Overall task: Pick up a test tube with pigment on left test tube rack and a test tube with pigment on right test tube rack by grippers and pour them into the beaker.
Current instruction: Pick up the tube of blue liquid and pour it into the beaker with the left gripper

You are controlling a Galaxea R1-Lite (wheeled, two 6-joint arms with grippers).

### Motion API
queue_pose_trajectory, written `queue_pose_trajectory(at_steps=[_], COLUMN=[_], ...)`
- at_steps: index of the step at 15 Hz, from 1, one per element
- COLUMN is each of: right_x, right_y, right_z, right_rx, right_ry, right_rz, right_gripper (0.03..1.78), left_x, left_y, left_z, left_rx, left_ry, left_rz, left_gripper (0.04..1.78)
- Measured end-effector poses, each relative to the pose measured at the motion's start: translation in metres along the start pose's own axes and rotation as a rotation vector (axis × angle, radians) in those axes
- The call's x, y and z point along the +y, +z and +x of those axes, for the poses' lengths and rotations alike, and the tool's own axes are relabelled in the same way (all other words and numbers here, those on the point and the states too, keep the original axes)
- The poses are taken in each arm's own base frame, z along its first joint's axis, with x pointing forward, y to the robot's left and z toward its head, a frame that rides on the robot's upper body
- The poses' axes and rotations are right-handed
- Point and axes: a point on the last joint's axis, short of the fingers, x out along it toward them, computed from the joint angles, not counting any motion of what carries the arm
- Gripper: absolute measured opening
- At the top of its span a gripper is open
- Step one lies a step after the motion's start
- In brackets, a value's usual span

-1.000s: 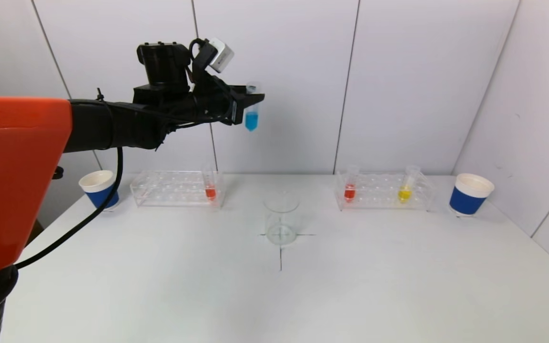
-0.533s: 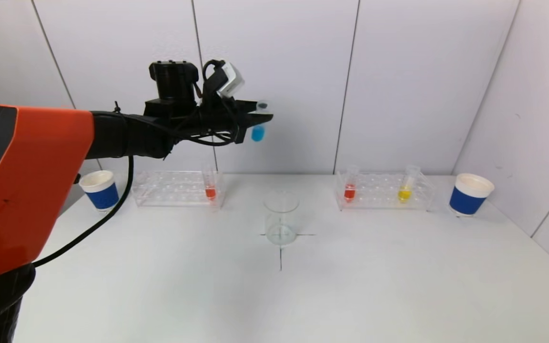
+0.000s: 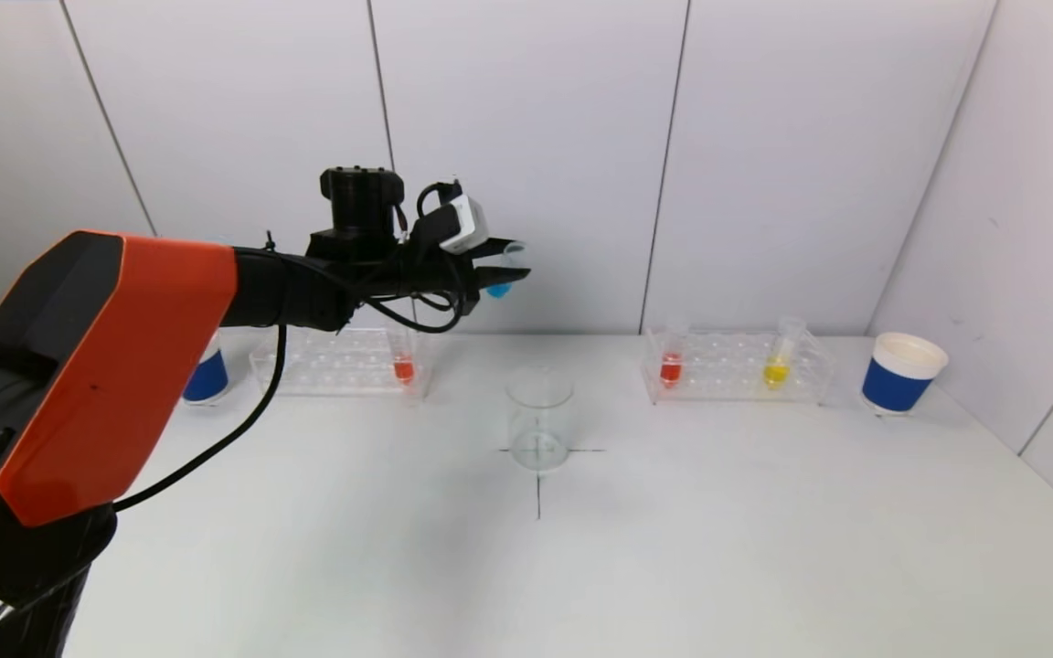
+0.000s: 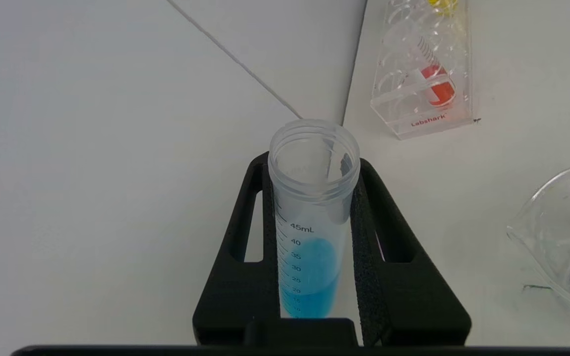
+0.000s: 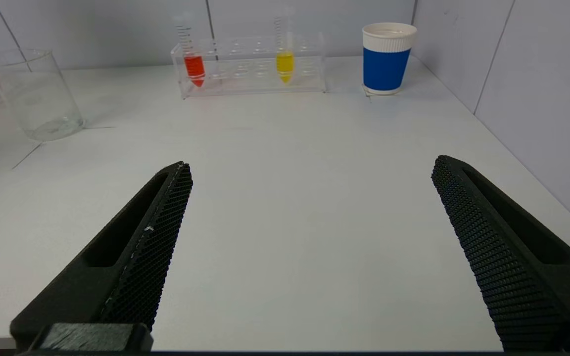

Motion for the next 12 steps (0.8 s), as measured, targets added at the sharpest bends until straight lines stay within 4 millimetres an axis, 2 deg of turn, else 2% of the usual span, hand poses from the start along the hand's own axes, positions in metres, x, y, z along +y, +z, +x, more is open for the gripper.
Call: queue_pose_trajectory(at_steps=[6, 12], right_x=[0.0, 0.0], right_y=[0.0, 0.0], right_z=[0.0, 0.0], right_rx=[0.0, 0.0], right_ry=[0.0, 0.0], right_rz=[0.0, 0.0], right_gripper=[1.76, 1.76], left_x=[-0.011, -0.019], left_y=[-0.011, -0.005], left_z=[0.002, -0.005], left_rx=[0.008, -0.014], left_ry=[-0.034, -0.057], left_rz=[0.133, 0.266], left_gripper=[0.44, 0.44])
